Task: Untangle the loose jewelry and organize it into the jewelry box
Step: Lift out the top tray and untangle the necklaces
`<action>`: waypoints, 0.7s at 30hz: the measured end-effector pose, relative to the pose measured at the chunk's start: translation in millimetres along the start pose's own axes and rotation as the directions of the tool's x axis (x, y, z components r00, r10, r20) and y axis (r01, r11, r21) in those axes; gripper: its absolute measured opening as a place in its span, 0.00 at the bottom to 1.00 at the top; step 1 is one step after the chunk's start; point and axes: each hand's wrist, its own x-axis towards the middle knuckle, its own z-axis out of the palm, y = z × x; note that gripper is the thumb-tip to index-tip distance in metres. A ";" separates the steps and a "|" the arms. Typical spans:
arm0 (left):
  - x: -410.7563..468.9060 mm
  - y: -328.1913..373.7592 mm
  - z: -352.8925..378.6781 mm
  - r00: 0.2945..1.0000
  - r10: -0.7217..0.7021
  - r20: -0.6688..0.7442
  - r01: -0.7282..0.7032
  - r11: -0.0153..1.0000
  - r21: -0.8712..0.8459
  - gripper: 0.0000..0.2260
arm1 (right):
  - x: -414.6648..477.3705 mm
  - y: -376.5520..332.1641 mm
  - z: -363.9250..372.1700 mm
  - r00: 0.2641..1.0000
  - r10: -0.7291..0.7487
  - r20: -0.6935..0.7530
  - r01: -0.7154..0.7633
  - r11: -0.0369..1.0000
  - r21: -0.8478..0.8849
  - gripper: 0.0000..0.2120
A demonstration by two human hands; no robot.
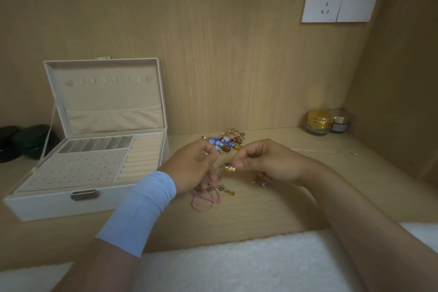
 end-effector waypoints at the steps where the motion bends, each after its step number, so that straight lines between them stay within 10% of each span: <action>1: -0.3 -0.2 0.2 1.000 0.005 -0.011 -0.005 0.998 0.061 0.05 | -0.7 -0.4 0.1 1.000 0.001 0.017 -0.002 1.000 0.018 0.07; 10: -5.0 3.8 -0.2 0.994 0.109 0.008 -0.102 0.903 0.417 0.08 | 0.2 -5.8 0.0 0.999 0.020 0.029 -0.025 0.984 0.179 0.09; 15: -4.9 13.8 8.4 0.970 0.232 -0.066 -0.233 0.972 -0.007 0.14 | 1.3 -7.2 -0.8 0.999 0.012 -0.049 -0.002 0.980 0.199 0.08; 21: 0.8 15.4 8.6 0.908 0.229 -0.352 -0.276 0.957 -0.089 0.07 | -1.7 -6.7 -6.8 0.999 0.017 -0.036 -0.010 0.986 0.169 0.08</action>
